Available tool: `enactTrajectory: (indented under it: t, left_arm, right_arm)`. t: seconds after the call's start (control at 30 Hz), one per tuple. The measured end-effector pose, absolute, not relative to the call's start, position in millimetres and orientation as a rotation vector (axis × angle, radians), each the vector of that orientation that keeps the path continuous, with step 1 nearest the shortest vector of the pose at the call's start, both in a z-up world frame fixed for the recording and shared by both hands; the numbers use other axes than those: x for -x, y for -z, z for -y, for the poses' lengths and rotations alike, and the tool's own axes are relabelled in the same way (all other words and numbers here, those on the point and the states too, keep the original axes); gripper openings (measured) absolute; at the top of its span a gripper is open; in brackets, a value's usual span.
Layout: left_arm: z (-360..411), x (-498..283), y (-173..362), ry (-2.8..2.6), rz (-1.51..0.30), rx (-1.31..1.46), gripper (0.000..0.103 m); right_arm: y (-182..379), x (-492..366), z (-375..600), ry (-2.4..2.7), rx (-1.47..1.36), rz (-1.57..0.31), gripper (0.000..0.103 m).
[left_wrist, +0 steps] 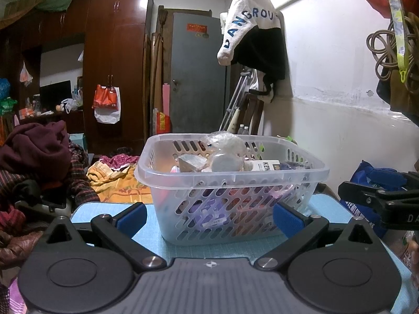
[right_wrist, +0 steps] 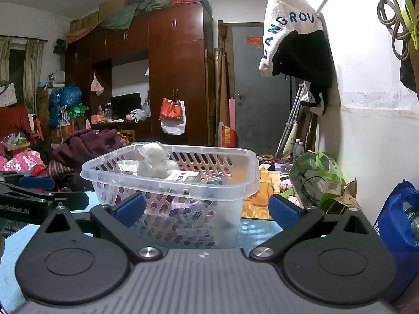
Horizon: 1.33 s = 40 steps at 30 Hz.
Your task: Organize objects
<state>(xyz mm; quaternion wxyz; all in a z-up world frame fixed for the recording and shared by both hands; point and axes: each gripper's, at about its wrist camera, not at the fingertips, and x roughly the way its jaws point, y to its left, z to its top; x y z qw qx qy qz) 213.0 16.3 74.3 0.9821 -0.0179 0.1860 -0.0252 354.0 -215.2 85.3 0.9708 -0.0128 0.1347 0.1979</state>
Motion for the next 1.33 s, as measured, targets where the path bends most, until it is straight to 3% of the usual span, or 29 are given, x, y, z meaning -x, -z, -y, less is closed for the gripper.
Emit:
enactTrajectory:
  t: [1.33]
  left_arm:
    - [-11,-231,-78,0.042,-0.385,0.042,0.103]
  right_arm:
    - [-91,-357,218,-0.385,0.061,-0.252,0.103]
